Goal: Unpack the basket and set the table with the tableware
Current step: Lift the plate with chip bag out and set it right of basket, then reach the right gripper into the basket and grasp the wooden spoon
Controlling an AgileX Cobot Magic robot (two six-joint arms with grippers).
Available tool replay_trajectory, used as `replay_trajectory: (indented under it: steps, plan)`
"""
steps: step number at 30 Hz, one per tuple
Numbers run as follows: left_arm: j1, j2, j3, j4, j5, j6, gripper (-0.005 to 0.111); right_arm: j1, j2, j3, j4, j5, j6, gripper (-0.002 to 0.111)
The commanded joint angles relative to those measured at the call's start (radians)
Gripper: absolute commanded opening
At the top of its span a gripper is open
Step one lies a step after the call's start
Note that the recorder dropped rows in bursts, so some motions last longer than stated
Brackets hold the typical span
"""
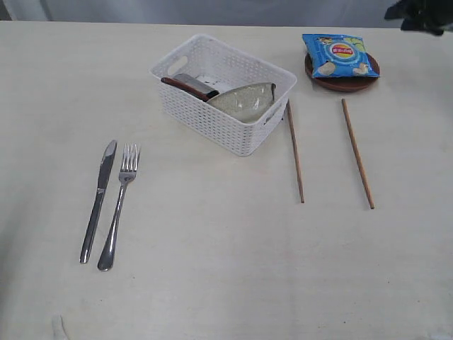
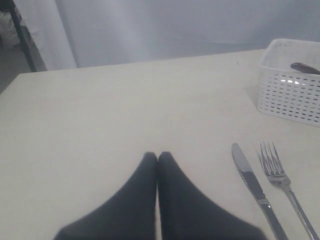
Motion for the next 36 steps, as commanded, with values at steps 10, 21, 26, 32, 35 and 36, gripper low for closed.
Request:
replay_trajectory:
  steps: [10, 21, 26, 32, 35, 36]
  plan:
    - [-0.005, -0.002, 0.002, -0.004, -0.001, -0.002, 0.0, 0.432, -0.049, -0.2, 0.0, 0.458, -0.437, 0.044]
    - [-0.005, -0.002, 0.002, -0.004, -0.001, -0.002, 0.0, 0.655, -0.047, -0.2, -0.175, 0.443, -0.528, 0.058]
    - [-0.005, -0.002, 0.002, -0.004, -0.001, -0.002, 0.0, 0.715, -0.035, -0.2, -0.289, 0.391, -0.536, 0.059]
    - [-0.005, -0.002, 0.002, -0.004, -0.001, -0.002, 0.0, 0.777, 0.0, -0.2, -0.341, 0.26, -0.483, 0.059]
    - [-0.005, -0.002, 0.002, -0.004, -0.001, -0.002, 0.0, 0.787, 0.024, -0.2, -0.35, 0.205, -0.472, 0.059]
    - [-0.005, -0.002, 0.002, -0.004, -0.001, -0.002, 0.0, 0.787, 0.029, -0.2, -0.35, 0.198, -0.468, 0.059]
